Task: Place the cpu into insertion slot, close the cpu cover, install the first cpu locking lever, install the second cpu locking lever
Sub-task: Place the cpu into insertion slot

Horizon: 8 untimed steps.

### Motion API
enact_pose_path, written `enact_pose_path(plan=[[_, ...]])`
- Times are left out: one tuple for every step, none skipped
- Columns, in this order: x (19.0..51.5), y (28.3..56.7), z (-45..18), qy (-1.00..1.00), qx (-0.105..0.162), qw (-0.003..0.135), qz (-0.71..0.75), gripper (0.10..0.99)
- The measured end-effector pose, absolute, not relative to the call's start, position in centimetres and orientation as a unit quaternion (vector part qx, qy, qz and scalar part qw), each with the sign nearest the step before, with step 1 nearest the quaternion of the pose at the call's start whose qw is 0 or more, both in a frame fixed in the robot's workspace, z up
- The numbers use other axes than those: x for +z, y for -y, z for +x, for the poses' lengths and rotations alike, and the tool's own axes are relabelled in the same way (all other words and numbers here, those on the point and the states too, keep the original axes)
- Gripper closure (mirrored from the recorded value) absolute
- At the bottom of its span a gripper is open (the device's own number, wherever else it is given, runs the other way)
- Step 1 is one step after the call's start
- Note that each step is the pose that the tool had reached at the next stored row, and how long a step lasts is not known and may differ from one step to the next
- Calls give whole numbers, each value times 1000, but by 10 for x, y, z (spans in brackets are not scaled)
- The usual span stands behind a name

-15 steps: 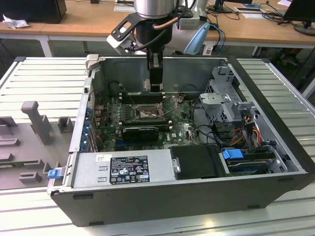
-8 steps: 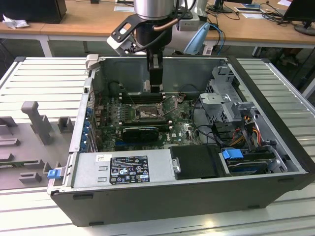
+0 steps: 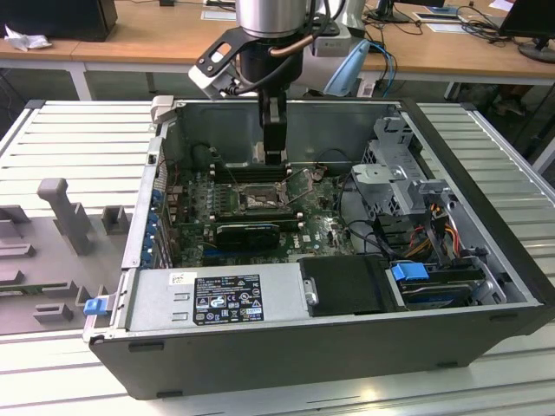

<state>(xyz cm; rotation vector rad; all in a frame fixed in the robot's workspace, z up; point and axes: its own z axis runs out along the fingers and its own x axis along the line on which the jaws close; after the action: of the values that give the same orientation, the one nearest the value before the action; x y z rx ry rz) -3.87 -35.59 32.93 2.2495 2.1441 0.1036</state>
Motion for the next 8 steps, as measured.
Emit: enact_pose_path(plan=[[329,356,-39,-689,33,16,723,557],[328,356,-39,-689,33,16,723,557],[328,356,-39,-689,33,16,723,557],[327,356,-39,-689,33,16,723,557],[326,356,-39,-689,33,16,723,557],[326,356,-39,-689,33,16,723,557],[326,356,-39,-689,33,16,723,557],[325,356,-39,-689,33,16,723,557]])
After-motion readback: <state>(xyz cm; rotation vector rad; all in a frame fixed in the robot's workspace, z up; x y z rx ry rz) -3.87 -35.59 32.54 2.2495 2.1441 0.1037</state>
